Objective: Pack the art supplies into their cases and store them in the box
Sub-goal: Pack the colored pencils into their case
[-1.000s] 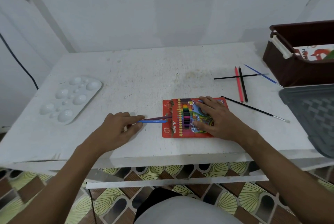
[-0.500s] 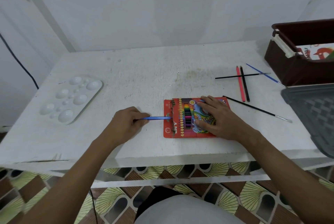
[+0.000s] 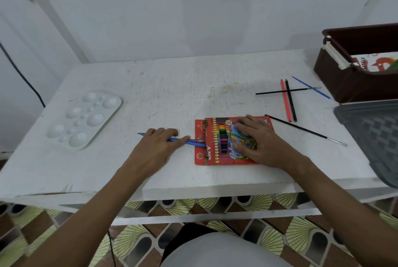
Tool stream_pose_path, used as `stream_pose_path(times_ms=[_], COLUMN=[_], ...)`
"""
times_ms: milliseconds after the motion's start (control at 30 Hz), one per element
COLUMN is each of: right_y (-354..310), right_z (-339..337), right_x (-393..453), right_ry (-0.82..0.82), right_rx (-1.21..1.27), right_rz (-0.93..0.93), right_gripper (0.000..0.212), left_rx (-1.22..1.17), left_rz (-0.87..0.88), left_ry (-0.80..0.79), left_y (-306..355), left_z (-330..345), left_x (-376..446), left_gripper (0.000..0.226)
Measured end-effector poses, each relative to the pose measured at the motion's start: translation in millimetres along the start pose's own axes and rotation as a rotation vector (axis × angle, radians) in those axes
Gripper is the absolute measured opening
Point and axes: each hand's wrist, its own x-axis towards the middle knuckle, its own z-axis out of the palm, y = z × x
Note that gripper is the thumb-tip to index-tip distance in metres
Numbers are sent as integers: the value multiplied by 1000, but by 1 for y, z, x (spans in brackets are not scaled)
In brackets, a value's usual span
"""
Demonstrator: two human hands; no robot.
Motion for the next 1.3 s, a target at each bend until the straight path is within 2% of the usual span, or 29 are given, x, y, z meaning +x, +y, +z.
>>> stream_pose_path(times_ms=[167, 267, 433, 600, 767, 867, 933, 1100, 1200, 1300], right_y=[-6, -7, -8, -7, -5, -4, -4, -6, -2, 9], right_z=[0, 1, 1, 5, 6, 7, 7, 5, 1, -1], right_x=[2, 2, 1, 0, 1, 1, 2, 2, -1, -6], right_ry=[-30, -48, -18, 19, 37, 39, 52, 107, 158, 157], right_rx=[13, 5, 14, 14, 7, 20, 36, 96, 74, 38], right_rz=[-6, 2, 5, -7, -23, -26, -27, -13, 30, 66], right_gripper=[79, 83, 73, 74, 69, 67, 57, 45, 45, 47], left_rx=[-164, -146, -125, -312, -420, -467, -545, -679, -665, -609], left_rz=[9, 21, -23, -113, -122, -131, -164, -335, -359, -416], left_ry=[46, 51, -4, 59, 113, 95, 74, 55, 23, 2], left_y=[7, 10, 13, 24, 32, 40, 48, 56, 40, 22], left_z=[3, 2, 6, 8, 7, 8, 4, -4, -4, -5], left_x=[0, 3, 4, 7, 16, 24, 32, 40, 22, 3], left_gripper=[51, 43, 43, 32, 18, 17, 18, 24, 40, 40])
